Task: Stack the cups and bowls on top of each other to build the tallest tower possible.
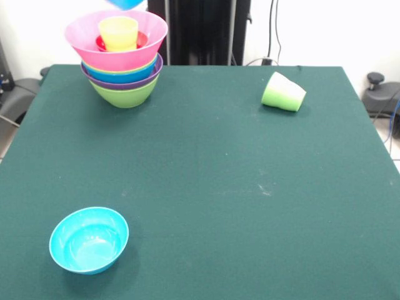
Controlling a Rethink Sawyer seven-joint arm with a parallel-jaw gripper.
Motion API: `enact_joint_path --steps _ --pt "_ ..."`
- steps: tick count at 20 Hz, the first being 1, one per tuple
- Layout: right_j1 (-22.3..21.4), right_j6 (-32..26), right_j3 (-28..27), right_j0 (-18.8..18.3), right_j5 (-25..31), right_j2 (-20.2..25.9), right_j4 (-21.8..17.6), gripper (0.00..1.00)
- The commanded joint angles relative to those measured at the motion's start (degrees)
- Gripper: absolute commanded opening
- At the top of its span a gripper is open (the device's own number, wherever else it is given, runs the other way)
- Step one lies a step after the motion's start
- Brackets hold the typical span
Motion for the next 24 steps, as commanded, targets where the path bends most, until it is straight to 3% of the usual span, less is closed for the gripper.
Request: enact_joint_path --steps 1,10,24 --pt "6.56 -16.76 -4.03 0.62 5.94 1.38 -5.20 0.00" --pt "11.15 -16.61 -7.91 0.95 5.53 -0.85 -9.60 0.00" --pt "12.07 -16.20 -10.72 -0.30 6.25 0.25 -12.75 0.00"
